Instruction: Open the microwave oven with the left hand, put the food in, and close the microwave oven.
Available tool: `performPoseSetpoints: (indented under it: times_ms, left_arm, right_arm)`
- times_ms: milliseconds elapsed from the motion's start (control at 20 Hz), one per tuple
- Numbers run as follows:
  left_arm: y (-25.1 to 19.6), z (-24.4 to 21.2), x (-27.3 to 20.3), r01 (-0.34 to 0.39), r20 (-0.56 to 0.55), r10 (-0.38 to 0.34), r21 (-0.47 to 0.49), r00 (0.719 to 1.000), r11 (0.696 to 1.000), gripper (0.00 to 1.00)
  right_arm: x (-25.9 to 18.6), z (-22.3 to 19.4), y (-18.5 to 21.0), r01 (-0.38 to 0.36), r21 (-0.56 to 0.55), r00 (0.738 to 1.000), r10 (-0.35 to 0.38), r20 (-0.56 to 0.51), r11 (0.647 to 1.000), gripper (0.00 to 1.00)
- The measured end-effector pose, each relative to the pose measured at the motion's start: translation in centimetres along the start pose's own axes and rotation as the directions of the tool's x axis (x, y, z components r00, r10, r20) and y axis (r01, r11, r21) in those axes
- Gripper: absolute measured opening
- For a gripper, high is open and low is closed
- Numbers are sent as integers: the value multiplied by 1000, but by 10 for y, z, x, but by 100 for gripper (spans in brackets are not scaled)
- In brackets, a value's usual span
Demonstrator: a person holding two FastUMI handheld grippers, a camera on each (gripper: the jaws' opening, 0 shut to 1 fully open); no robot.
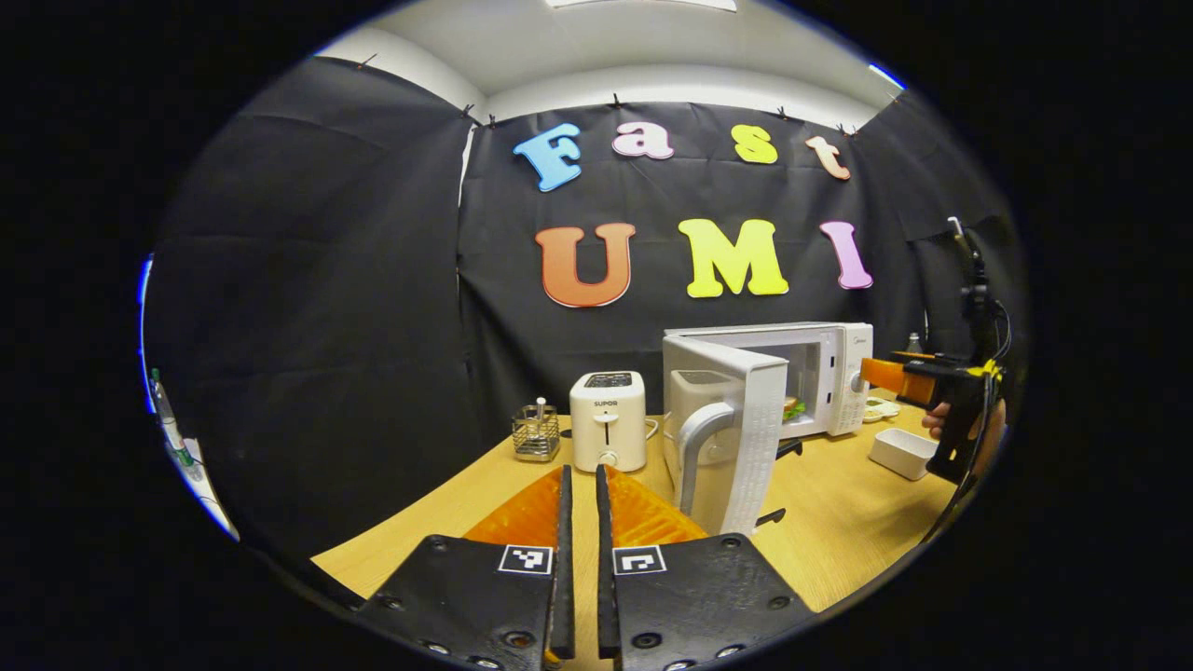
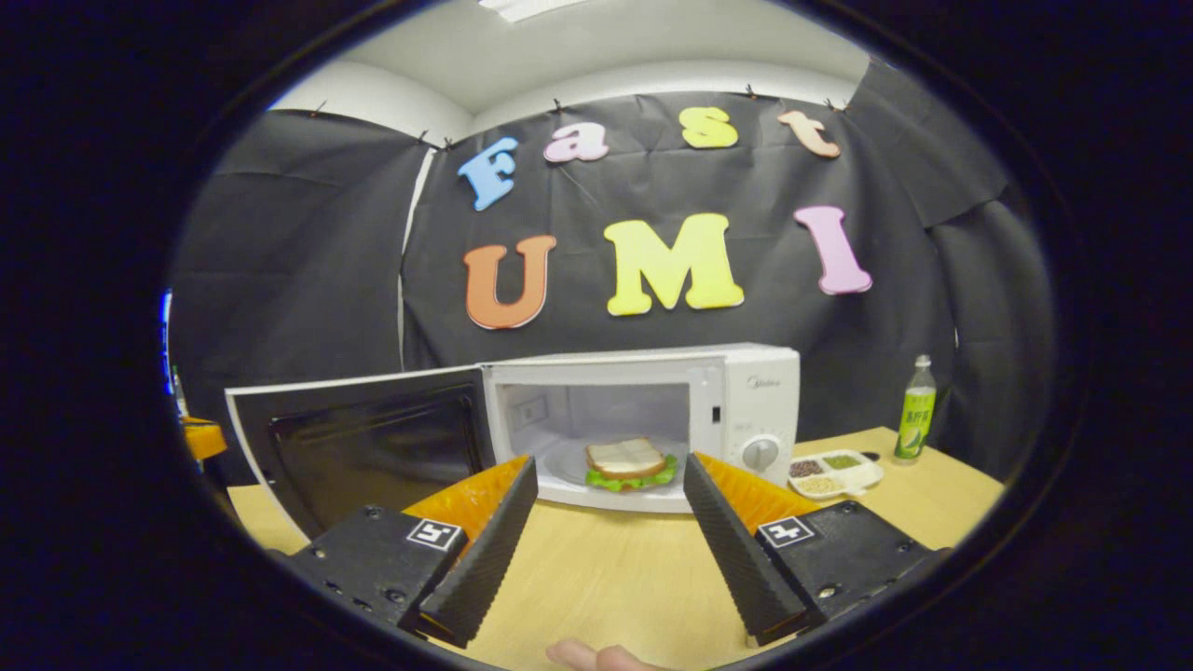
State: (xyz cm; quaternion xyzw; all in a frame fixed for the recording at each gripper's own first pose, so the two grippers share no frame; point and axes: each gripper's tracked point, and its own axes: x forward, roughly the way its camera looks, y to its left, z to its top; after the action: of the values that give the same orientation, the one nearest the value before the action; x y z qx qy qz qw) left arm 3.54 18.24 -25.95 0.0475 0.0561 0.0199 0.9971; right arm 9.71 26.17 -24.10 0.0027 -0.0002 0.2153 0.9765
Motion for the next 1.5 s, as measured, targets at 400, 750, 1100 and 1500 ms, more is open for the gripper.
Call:
performPoseSetpoints:
  times_ms: [400, 750, 1100, 1500]
  left_arm:
    - [-16, -16, 37, 96, -6, -96, -79, 995, 992, 0]
    - [-54, -21, 47, 163, -11, -166, -126, 986, 979, 0]
    - [-121, -2, 41, 307, 40, -304, -127, 952, 943, 0]
    - [-190, 4, 65, 386, 25, -385, -88, 922, 918, 0]
  right_arm:
    - [-74, 54, -65, 60, -17, 998, -60, -26, 998, 100]
    - [-100, 47, -107, 81, -22, 991, -83, -101, 996, 92]
    - [-111, 49, -120, 29, -38, 994, -33, -109, 999, 92]
    - [-123, 57, -152, 22, -28, 997, -24, -78, 999, 100]
